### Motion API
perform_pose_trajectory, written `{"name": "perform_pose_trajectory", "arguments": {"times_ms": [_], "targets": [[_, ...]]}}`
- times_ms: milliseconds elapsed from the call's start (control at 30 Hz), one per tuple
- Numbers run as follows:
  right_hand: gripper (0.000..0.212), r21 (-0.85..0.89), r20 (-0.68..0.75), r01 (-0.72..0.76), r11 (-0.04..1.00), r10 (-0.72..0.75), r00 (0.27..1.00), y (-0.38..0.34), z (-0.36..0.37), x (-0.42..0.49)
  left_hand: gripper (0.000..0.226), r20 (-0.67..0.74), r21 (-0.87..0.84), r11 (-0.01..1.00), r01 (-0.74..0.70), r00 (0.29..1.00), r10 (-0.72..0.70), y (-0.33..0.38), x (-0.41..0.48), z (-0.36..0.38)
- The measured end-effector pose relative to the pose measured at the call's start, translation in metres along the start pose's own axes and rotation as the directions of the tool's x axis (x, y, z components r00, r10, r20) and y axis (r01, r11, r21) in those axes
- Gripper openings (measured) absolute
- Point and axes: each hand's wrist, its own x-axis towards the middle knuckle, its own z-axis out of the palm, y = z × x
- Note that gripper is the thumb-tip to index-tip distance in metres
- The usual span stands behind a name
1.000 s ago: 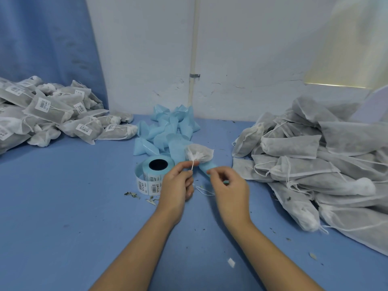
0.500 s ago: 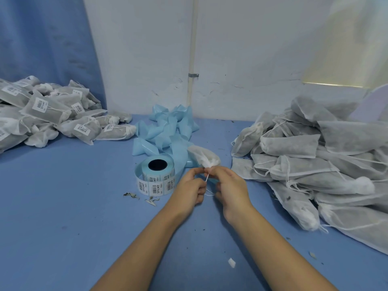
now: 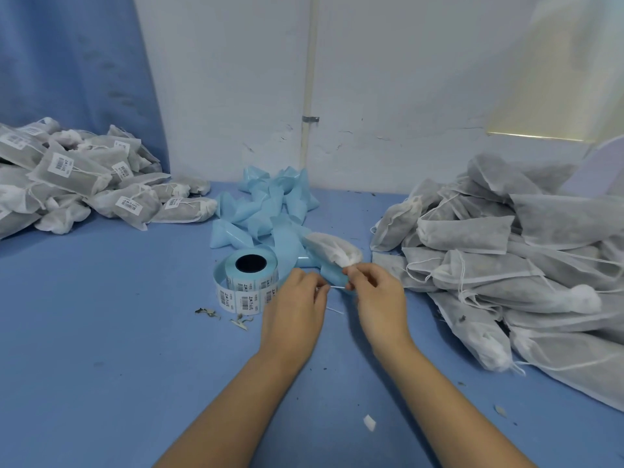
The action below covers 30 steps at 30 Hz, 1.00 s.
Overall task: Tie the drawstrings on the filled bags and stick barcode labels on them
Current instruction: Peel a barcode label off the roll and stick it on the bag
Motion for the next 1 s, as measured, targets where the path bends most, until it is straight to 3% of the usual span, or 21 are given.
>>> {"name": "perform_pose_trajectory", "arguments": {"times_ms": [167,333,433,633,833,1000], "targets": [[0.019,-0.463,0.051,0.147,0.874,-0.14,0.989,0.004,-0.003,-0.004,0.018,-0.102,-0.027,0.999,0.019,0.995,-0.021,0.001,-0.001,-0.005],[0.021,-0.688,0.169,0.263,0.676,-0.203,0.964,0.0,0.003,-0.012,0.013,-0.093,-0.092,0.982,-0.164,0.983,0.155,0.005,-0.004,-0.004],[0.032,-0.659,0.222,0.327,0.678,-0.24,0.945,0.002,0.003,-0.016,0.012,-0.027,-0.227,0.949,-0.219,0.975,0.219,0.004,-0.002,-0.002],[0.057,-0.553,0.242,0.374,0.745,-0.286,0.927,0.007,0.005,-0.017,0.02,0.044,-0.523,0.849,-0.068,0.993,0.107,0.006,0.004,-0.005],[0.062,-0.504,0.256,0.403,0.764,-0.314,0.914,0.008,0.004,-0.017,0.02,0.042,-0.636,0.771,-0.022,0.997,0.063,0.003,0.007,-0.005],[0.062,-0.49,0.266,0.406,0.771,-0.311,0.912,0.009,0.003,-0.016,0.017,0.047,-0.774,0.632,0.019,0.999,0.027,0.007,0.005,-0.006]]}}
